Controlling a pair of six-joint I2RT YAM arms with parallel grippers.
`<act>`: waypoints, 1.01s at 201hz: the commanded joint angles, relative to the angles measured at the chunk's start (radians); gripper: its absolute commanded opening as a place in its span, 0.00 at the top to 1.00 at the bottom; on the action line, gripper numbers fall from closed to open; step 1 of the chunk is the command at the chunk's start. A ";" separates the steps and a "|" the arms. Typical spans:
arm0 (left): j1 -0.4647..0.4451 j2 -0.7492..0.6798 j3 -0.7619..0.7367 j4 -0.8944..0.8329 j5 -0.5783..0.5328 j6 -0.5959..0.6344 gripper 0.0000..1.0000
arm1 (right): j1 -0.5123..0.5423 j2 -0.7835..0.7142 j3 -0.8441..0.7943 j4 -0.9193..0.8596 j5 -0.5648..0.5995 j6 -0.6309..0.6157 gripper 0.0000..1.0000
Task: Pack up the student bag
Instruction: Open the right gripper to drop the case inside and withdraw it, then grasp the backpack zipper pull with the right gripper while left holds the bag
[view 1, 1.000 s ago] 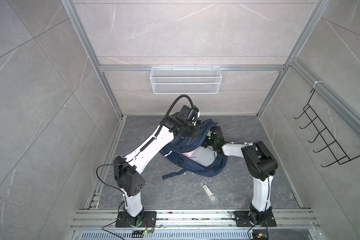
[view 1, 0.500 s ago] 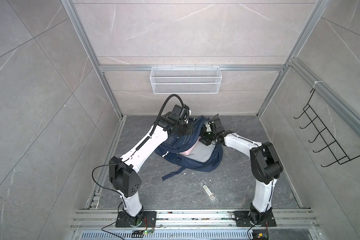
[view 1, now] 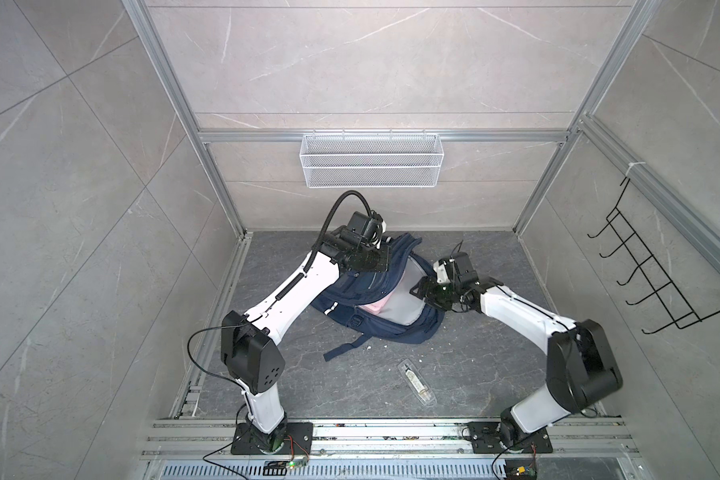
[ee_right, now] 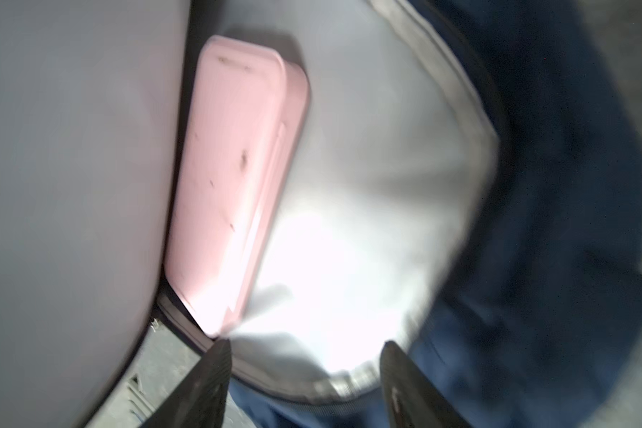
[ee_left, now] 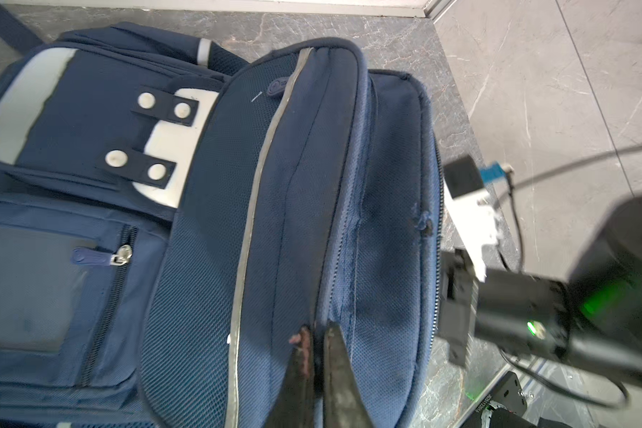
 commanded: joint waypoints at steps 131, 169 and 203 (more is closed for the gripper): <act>-0.200 0.206 0.225 -0.042 -0.260 -0.018 0.56 | 0.157 -0.306 -0.162 -0.104 0.168 -0.085 0.36; -0.154 -0.062 -0.136 0.018 -0.423 -0.046 0.54 | 0.295 -0.191 -0.124 -0.061 0.252 -0.074 0.39; -0.060 -0.226 -0.440 0.126 -0.368 -0.124 0.55 | 0.435 -0.051 -0.030 -0.042 0.345 -0.059 0.41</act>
